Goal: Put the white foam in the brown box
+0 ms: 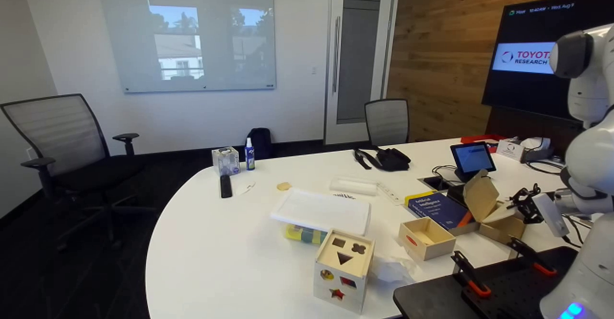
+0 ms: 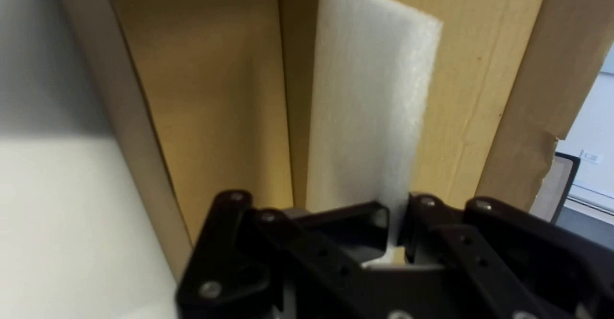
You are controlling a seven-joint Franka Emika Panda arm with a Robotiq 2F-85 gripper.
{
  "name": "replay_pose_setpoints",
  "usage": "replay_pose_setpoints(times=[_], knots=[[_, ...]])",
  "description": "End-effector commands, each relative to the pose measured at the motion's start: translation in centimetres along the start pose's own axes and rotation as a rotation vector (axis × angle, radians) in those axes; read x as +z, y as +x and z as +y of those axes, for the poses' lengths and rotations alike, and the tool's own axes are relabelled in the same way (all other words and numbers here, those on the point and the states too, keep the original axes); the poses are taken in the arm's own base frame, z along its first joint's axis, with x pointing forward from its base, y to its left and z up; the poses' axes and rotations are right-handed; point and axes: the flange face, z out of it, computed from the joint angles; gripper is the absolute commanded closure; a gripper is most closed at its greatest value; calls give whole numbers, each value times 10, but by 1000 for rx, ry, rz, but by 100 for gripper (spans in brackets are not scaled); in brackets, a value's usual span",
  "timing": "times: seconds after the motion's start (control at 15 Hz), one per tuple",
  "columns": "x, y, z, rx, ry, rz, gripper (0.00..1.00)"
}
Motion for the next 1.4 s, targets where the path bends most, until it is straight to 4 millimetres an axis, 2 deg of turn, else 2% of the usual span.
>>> replay_pose_setpoints(times=[0.0, 0.4, 0.47, 0.6, 0.87, 1.2, 1.33], knots=[[8, 4, 2, -11, 4, 10, 100], [12, 5, 12, -36, -41, -23, 100], [13, 6, 14, -39, -54, -31, 75], [15, 7, 18, -46, -77, -39, 68], [19, 10, 26, -57, -126, -50, 38], [21, 12, 23, -82, -217, -62, 1], [25, 13, 19, -97, -260, -73, 0]])
